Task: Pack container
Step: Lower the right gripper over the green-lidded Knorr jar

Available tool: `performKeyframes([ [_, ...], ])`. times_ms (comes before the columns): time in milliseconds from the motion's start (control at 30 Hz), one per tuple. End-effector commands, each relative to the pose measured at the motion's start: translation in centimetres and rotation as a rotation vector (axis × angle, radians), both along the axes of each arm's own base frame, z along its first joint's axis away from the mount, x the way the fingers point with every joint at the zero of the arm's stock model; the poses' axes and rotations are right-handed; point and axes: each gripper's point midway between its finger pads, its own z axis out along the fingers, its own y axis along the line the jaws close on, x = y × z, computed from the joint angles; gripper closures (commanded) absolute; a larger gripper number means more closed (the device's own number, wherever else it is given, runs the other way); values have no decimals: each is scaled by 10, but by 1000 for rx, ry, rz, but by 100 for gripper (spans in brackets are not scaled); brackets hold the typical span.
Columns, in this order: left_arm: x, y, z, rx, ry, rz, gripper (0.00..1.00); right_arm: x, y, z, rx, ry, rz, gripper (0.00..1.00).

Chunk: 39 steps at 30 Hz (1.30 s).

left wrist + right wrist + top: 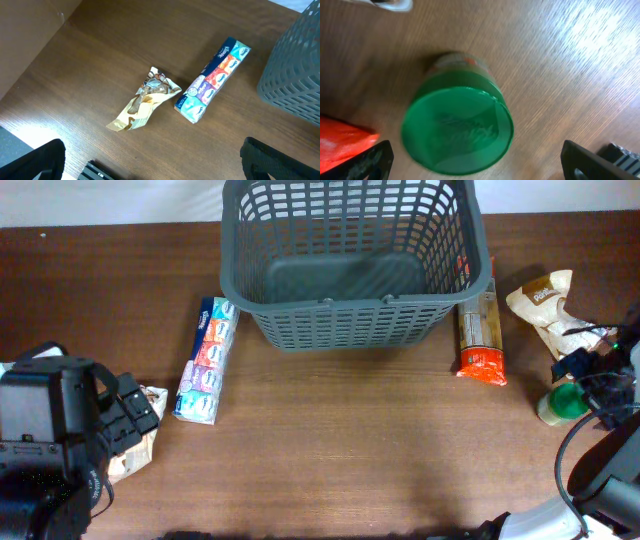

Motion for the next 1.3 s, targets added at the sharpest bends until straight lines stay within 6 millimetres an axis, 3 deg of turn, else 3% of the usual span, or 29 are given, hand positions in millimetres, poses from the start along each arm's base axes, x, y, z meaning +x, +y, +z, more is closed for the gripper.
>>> performKeyframes([
  [0, 0, 0, 0, 0, 3, -9, 0, -8, -1, -12, -11, 25, -7, 1],
  [433, 0, 0, 0, 0, 3, -9, 0, 9, -1, -24, 1, -58, 48, 1],
  [1100, 0, -5, -1, -21, 4, -25, 0, 12, -2, -37, -12, -75, 49, 1],
  [1267, 0, -5, -1, -21, 4, -24, 1, 10, -1, -48, 8, -48, 48, 1],
])
